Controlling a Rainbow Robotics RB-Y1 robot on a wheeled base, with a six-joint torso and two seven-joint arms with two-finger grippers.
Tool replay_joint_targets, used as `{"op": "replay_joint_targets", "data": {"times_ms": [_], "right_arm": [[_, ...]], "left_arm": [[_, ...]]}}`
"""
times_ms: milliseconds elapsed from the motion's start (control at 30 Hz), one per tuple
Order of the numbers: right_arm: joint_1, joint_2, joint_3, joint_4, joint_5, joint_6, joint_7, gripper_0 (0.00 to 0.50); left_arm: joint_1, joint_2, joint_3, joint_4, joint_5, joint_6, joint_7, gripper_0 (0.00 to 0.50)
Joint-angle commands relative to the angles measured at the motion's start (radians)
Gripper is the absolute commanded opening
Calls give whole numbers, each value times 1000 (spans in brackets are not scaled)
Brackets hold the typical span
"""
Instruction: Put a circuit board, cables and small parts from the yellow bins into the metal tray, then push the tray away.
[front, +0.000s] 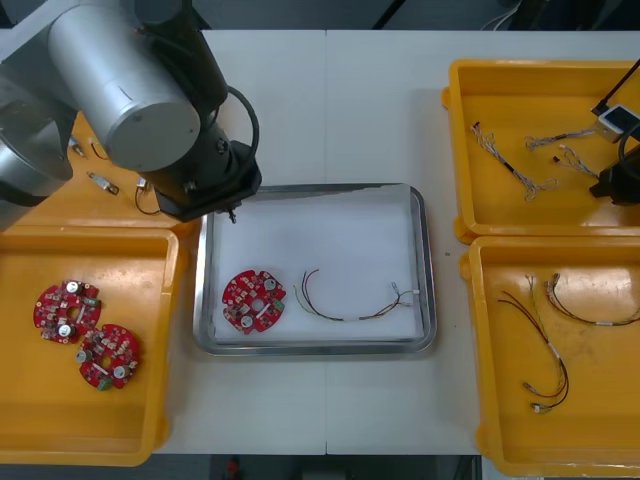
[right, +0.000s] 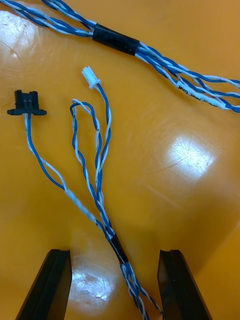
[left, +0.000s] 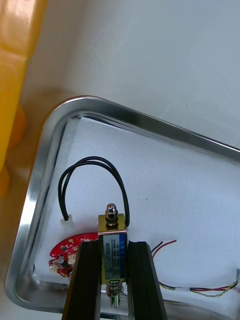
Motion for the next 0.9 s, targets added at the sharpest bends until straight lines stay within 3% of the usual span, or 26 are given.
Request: {"op": "replay_joint_targets", "data": {"times_ms": [33, 200, 467, 633, 900], "right_arm": [[-44, -29, 26, 6, -21, -9, -6, 500], [-44, -26, 32, 9, -32, -9, -18, 500], [-44, -3, 32, 54, -58, -28, -24, 500], [-44, 1, 43, 84, -164, -28, -18, 500], [-44, 1, 64, 86, -187, -29, -29, 500]], "left_arm": [[9, -48, -68, -14, -60, 9, 28, 0], [20, -79, -91, 18, -80, 9, 28, 0], [57, -92, -128, 23, -174, -25, 23, 0], [62, -103, -132, 61, -189, -51, 22, 0], [62, -112, -168, 127, -223, -128, 19, 0]]}}
